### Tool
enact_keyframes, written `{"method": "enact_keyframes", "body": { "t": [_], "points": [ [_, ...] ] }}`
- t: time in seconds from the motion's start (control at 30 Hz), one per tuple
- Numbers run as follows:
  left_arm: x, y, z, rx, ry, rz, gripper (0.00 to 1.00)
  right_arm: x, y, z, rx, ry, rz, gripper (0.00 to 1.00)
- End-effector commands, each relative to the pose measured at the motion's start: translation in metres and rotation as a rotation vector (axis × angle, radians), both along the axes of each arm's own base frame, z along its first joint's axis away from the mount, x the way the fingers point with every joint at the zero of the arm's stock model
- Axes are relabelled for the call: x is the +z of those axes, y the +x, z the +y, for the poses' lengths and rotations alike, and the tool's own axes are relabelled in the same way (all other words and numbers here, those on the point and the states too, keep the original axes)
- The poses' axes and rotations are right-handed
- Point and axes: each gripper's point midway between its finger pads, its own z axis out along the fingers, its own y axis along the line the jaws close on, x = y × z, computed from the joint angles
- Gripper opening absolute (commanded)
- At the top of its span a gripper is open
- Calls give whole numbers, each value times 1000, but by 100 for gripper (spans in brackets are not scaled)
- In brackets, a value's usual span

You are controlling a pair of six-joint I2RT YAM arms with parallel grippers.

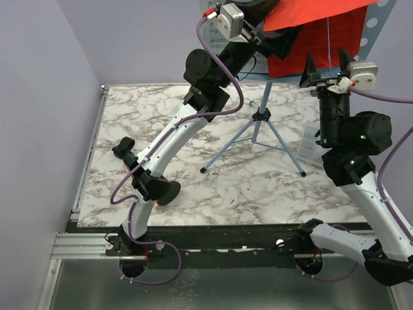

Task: Set up the instrument practice props

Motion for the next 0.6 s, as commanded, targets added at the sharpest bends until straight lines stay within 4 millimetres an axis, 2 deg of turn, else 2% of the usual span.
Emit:
{"method": "enact_keyframes", "body": {
  "t": [0.0, 0.03, 0.17, 0.33, 0.5, 0.57],
  "points": [
    [39, -7, 54, 44, -154, 93, 94, 16, -20, -7, 59, 67, 0, 74],
    [41, -7, 58, 47, -163, 108, 98, 16, -21, -6, 67, 70, 7, 74],
    [44, -7, 64, 51, -174, 116, 98, 16, -23, -8, 75, 81, 16, 78],
    [44, -12, 57, 21, -146, 84, 80, 15, -16, -7, 45, 57, 22, 75],
    [39, -12, 47, -4, -126, 67, 64, 12, 2, -2, -11, 9, 34, 57],
    [40, -12, 47, 1, -122, 57, 59, 9, 10, -3, -56, -12, 38, 56]
  ]
}}
